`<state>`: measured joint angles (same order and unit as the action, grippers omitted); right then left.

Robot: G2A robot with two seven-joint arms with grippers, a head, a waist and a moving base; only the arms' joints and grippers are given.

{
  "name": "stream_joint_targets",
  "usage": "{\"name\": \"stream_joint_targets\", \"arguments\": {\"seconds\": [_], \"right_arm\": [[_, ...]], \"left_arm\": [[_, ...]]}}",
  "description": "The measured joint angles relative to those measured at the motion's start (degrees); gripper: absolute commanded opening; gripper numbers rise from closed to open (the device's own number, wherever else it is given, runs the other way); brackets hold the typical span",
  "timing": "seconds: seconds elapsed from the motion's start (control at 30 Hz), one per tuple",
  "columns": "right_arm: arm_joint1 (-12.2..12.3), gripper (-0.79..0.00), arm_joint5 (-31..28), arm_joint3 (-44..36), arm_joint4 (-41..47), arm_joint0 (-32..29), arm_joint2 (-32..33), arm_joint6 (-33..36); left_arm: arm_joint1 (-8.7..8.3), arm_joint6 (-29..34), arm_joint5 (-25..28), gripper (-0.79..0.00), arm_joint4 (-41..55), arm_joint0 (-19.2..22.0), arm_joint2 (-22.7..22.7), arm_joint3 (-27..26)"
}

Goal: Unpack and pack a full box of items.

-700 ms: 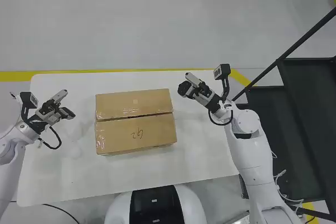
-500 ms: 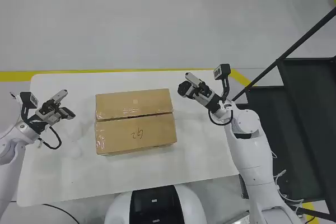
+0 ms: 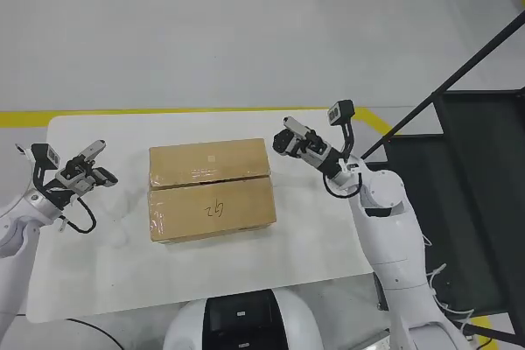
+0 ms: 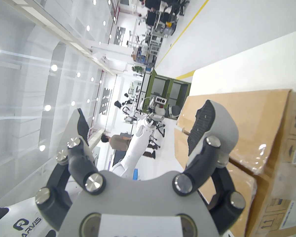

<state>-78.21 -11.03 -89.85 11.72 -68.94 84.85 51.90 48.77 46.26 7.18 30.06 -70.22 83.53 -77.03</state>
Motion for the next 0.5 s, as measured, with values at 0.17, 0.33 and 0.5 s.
{"name": "stream_joint_targets", "arguments": {"seconds": [0.17, 0.33, 0.5], "right_arm": [[1.54, 0.000, 3.36, 0.85, 0.07, -0.40, 2.20, 12.35], [3.11, 0.000, 6.42, 1.89, -2.33, -0.62, 3.61, 23.61], [3.97, 0.000, 8.24, 4.59, -5.70, 0.79, 2.22, 28.06]], "left_arm": [[-0.46, 5.55, 2.01, 0.000, -4.21, -0.78, 0.46, -2.13], [-1.17, 17.06, 8.13, 0.000, -5.02, -0.33, 2.10, -0.26], [-1.54, 28.27, 12.62, 0.000, -0.75, 0.98, 3.13, 2.23]]}}
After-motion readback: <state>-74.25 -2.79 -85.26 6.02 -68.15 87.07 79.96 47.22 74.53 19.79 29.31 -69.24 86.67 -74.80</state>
